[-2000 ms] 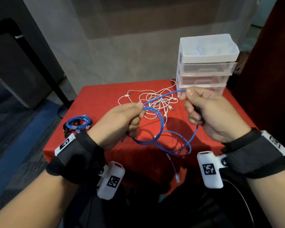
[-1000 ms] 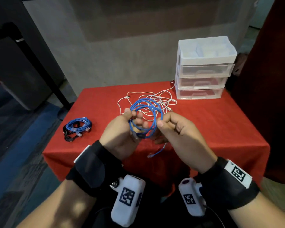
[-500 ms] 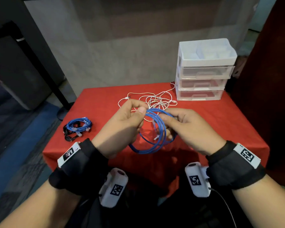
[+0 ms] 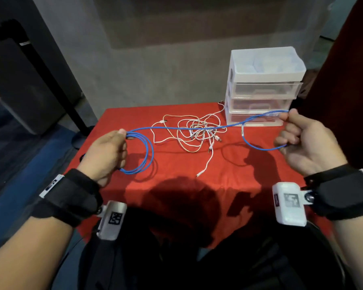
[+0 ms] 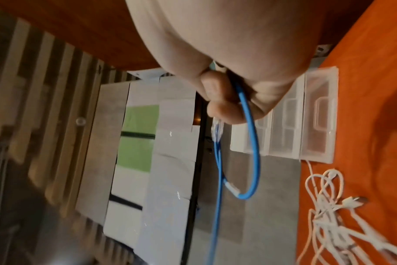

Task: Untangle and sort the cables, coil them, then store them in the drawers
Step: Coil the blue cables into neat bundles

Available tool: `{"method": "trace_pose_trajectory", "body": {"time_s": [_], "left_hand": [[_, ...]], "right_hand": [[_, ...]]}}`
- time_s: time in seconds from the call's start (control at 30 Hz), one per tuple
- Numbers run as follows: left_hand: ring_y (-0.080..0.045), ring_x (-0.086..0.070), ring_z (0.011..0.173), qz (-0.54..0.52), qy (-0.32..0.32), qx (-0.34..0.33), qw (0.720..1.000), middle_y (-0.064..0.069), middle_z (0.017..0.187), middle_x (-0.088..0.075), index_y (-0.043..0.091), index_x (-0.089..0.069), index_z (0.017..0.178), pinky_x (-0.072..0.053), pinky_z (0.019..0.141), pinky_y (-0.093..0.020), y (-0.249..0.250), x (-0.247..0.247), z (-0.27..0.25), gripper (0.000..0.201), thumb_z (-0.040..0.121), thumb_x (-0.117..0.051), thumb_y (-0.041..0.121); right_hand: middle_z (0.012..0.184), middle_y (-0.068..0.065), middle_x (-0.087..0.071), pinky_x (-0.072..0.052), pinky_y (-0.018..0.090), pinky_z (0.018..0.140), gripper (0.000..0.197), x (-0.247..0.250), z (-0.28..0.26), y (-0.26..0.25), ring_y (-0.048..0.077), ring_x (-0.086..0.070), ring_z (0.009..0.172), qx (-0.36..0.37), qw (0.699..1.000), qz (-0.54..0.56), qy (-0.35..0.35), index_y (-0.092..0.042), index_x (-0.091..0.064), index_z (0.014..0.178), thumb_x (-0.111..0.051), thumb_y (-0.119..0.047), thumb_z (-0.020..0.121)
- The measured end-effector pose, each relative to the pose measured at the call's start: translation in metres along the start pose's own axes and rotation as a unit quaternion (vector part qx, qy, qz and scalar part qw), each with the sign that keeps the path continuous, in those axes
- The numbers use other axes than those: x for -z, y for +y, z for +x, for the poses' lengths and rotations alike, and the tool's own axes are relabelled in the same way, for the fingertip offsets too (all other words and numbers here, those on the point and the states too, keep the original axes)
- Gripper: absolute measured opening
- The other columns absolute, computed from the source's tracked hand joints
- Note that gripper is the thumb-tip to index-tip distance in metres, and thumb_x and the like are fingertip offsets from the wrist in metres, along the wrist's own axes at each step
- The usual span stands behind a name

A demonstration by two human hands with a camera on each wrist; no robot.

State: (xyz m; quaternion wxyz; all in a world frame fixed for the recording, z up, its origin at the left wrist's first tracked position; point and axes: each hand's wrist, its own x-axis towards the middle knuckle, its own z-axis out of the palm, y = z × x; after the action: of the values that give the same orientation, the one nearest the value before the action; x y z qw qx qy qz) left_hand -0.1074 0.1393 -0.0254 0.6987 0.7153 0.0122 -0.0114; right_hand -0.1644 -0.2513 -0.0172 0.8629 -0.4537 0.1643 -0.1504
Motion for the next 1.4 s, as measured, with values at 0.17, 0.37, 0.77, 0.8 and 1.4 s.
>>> {"method": "trace_pose_trajectory", "body": {"time_s": [0.17,0.37,0.77,0.8,1.4], "left_hand": [[-0.003,-0.019,0.041,-0.075,0.087,0.021,0.993,0.01,0.054,-0.026,0.02,-0.049,0.081,-0.019,0.035,-0.017,-0.006,0.0,0.017,0.032,0.11,-0.037,0.029],[-0.002,-0.024,0.042,-0.124,0.139,0.01,0.983,0.009,0.058,-0.031,0.023,-0.044,0.079,-0.022,0.036,-0.016,-0.009,-0.004,0.019,0.032,0.11,-0.035,0.029],[-0.006,-0.032,0.053,-0.186,-0.124,0.084,0.971,0.004,0.067,-0.034,0.019,-0.053,0.081,-0.033,0.047,-0.016,-0.012,-0.072,-0.016,0.033,0.108,-0.04,0.033],[-0.008,-0.038,0.06,-0.13,-0.148,0.058,0.979,0.003,0.071,-0.04,0.019,-0.055,0.082,-0.04,0.055,-0.019,-0.015,-0.078,-0.02,0.033,0.108,-0.041,0.033],[-0.008,-0.03,0.045,0.132,-0.175,-0.138,0.966,0.014,0.054,-0.036,0.031,-0.057,0.079,-0.028,0.051,-0.028,-0.043,-0.094,-0.037,0.033,0.096,-0.045,0.056]], "right_hand": [[0.058,-0.003,-0.022,-0.015,0.02,0.042,0.025,0.005,0.001,0.021,0.008,-0.017,0.043,0.08,0.961,-0.262,-0.045,-0.017,-0.065,0.084,-0.059,-0.034,0.101],[0.056,0.002,-0.035,-0.019,0.016,0.041,0.023,0.006,-0.014,0.041,0.007,-0.025,0.042,0.042,0.919,-0.36,-0.152,-0.014,-0.07,0.095,-0.052,-0.024,0.106],[0.063,0.006,-0.054,-0.039,0.019,0.048,0.023,-0.032,-0.048,0.083,0.011,-0.045,0.05,-0.027,0.893,-0.361,-0.268,-0.003,-0.071,0.097,-0.053,-0.016,0.105],[0.064,0.008,-0.054,-0.039,0.021,0.048,0.023,-0.036,-0.048,0.082,0.012,-0.046,0.049,-0.031,0.899,-0.342,-0.27,-0.003,-0.071,0.098,-0.054,-0.016,0.105],[0.058,-0.003,-0.039,-0.013,0.017,0.041,0.025,-0.05,-0.022,0.039,0.008,-0.017,0.045,0.044,0.965,-0.214,-0.147,-0.011,-0.07,0.089,-0.053,-0.018,0.105]]}}
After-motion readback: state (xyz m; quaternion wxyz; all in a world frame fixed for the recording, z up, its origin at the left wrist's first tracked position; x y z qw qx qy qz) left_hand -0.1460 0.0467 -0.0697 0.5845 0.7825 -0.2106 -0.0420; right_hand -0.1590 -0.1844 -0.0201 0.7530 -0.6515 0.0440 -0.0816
